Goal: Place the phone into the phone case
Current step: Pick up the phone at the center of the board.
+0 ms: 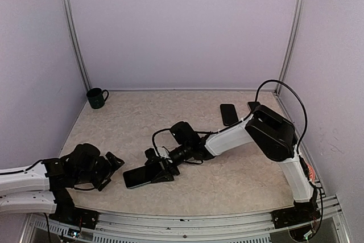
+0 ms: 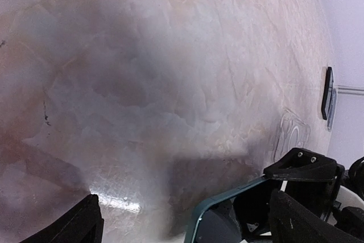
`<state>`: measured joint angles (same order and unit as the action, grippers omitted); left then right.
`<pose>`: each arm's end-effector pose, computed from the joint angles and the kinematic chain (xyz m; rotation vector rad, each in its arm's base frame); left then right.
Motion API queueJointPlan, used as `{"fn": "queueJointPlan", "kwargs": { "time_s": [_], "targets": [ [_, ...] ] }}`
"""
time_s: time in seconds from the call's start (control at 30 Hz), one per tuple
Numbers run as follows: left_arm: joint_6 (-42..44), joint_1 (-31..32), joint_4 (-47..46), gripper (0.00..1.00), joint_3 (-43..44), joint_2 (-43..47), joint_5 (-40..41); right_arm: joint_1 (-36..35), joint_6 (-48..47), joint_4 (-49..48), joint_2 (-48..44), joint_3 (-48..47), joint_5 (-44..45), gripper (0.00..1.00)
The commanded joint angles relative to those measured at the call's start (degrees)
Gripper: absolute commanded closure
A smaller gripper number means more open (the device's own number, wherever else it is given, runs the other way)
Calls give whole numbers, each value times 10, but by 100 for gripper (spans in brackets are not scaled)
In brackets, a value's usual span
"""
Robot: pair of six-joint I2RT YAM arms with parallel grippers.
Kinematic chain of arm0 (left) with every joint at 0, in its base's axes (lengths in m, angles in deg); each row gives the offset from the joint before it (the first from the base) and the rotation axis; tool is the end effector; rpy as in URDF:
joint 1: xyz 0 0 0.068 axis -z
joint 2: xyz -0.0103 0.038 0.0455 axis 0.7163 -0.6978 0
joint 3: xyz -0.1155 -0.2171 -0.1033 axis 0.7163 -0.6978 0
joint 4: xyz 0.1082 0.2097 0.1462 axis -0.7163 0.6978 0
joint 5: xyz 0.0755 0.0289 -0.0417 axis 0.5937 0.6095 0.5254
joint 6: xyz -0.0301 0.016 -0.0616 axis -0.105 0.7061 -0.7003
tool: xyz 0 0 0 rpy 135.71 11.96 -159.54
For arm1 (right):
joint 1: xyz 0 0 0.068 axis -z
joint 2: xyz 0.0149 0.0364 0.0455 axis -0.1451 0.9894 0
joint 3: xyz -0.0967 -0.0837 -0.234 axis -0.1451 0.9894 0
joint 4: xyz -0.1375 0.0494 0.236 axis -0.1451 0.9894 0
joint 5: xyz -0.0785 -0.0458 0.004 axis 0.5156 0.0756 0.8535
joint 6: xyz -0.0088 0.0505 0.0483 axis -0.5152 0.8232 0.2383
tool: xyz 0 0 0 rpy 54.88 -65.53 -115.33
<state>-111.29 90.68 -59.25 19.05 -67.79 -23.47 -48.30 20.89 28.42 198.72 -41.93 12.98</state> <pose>0.1365 -0.1204 0.1231 -0.8711 2.3836 -0.7581 0.2371 0.4401 0.0681 -1.8182 1.2509 1.2338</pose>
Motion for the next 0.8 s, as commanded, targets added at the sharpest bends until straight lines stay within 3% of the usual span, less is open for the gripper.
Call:
{"fn": "queueJointPlan", "kwargs": {
  "time_s": [0.0,0.4,0.77],
  "targets": [
    [36,-5,-97,1,-28,25,-28,-7,17,-75,-75,26,19,43],
    [106,-12,-321,1,-89,53,-122,-6,23,-108,-136,100,36,43],
    [127,-10,-521,9,-99,-69,-265,-3,24,-132,-178,142,44,43]
  ]
}}
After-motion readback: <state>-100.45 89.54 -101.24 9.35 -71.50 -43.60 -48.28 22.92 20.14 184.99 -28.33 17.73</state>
